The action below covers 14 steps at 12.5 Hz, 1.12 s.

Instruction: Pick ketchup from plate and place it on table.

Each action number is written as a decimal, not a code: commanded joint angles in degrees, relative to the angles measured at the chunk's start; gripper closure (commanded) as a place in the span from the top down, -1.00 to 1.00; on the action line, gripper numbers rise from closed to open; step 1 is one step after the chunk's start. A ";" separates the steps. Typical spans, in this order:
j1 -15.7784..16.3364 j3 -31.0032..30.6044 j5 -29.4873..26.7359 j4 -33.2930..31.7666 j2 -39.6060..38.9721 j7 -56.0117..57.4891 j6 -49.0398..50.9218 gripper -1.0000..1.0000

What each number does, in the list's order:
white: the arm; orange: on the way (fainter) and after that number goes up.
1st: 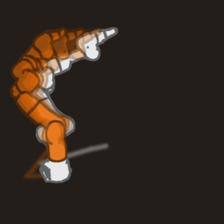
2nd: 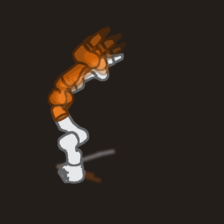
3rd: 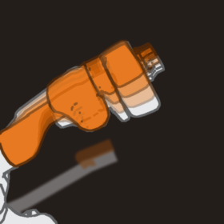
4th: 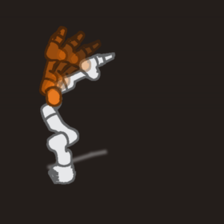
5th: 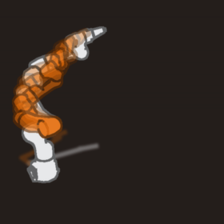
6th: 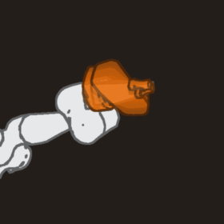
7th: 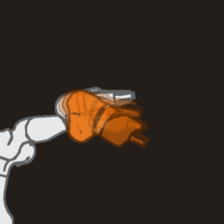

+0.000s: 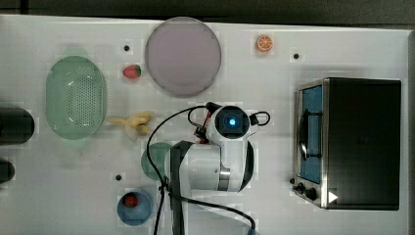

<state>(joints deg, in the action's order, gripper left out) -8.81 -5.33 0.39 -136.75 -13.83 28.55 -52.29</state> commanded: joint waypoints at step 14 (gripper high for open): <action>-0.23 -0.30 -0.02 33.03 22.33 -30.64 49.94 1.00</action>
<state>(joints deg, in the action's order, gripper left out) -9.24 -5.59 0.48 -103.57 10.85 1.80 -3.42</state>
